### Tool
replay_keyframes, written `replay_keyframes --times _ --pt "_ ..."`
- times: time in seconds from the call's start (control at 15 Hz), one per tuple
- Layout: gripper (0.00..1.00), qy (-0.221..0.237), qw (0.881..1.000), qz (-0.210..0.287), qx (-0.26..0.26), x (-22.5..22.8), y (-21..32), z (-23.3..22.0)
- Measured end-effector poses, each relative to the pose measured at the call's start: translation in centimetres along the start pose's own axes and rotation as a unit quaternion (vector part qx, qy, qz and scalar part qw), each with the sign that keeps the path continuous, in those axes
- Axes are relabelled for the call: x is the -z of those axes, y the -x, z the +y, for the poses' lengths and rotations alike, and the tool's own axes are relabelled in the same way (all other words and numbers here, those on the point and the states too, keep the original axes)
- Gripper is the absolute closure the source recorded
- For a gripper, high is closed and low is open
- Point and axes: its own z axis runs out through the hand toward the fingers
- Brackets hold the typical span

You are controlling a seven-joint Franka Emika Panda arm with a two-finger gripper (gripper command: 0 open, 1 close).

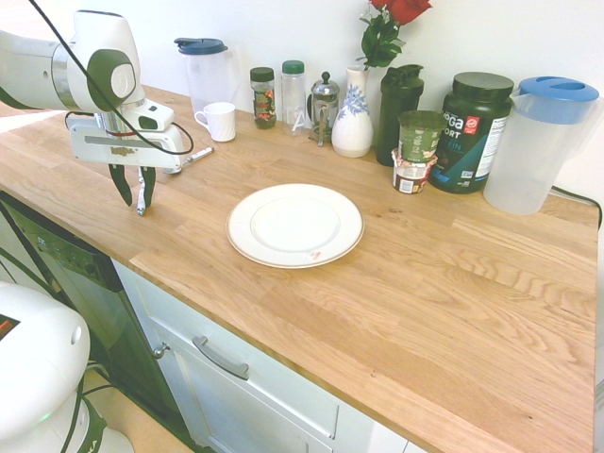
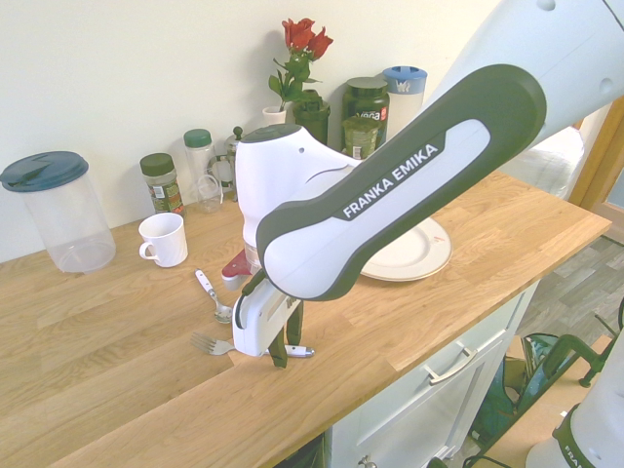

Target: Put the fork into the plate

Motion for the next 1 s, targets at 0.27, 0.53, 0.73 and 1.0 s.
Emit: replay_keyframes --times 0.27,0.53,0.73,1.0 --pt "1.00 0.000 1.000 0.001 -0.001 0.0 0.0 0.0" --pt "1.00 -0.003 1.000 0.003 -0.002 0.3 -0.2 -0.1" --pt "1.00 -0.017 1.000 0.017 0.000 2.0 -1.0 -1.0" --pt "1.00 -0.027 0.999 0.031 -0.006 3.7 -2.1 -1.1"
